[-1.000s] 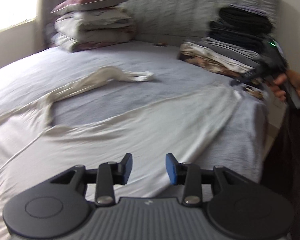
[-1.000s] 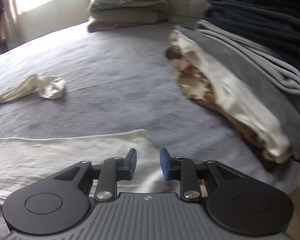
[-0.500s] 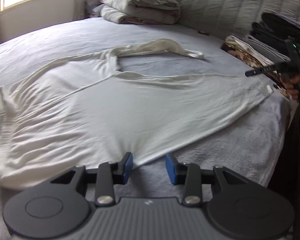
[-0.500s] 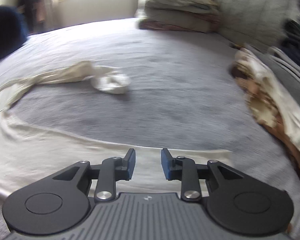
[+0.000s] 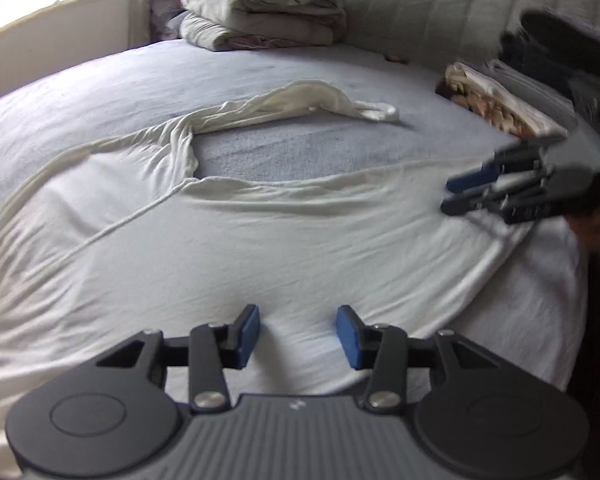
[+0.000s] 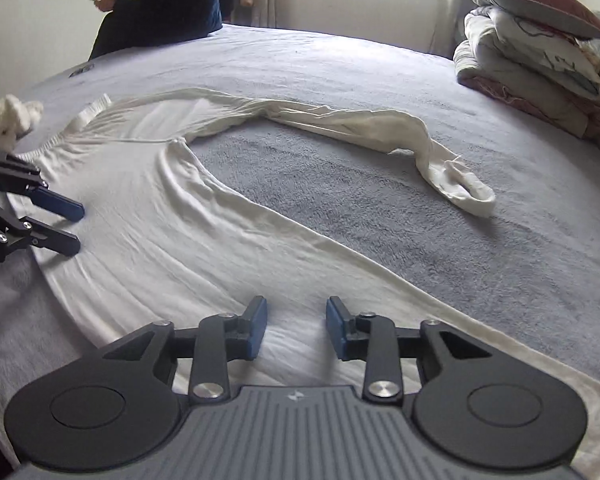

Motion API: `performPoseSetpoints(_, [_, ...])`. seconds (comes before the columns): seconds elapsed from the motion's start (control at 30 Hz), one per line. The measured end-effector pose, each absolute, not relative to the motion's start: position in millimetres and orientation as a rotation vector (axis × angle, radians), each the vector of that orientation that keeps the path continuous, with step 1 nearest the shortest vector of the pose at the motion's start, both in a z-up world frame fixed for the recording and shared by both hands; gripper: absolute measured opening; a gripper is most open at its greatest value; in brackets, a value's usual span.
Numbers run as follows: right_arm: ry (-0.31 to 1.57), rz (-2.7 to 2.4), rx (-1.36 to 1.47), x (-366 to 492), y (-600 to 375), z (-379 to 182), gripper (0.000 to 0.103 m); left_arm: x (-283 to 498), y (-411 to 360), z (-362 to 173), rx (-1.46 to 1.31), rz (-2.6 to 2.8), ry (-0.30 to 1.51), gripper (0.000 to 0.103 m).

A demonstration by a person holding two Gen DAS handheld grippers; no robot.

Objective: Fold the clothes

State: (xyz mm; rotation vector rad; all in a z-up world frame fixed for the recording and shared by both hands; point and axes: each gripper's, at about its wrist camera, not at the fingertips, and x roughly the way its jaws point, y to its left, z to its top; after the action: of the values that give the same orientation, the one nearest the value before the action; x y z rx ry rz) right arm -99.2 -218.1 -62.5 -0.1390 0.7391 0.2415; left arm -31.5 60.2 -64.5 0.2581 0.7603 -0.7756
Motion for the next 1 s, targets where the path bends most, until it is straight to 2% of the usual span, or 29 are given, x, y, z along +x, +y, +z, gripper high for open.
performPoseSetpoints(0.27, [0.726,0.112,-0.005,-72,-267,-41,0.040,-6,79,-42,0.089,-0.669,0.718,0.051])
performPoseSetpoints(0.5, [0.662,-0.013,0.095,-27,-300,-22,0.040,26,54,-26,0.029,-0.525,0.691,0.052])
performPoseSetpoints(1.0, [0.719,-0.101,0.192,64,-332,-75,0.040,75,10,-43,0.010,-0.403,0.700,0.055])
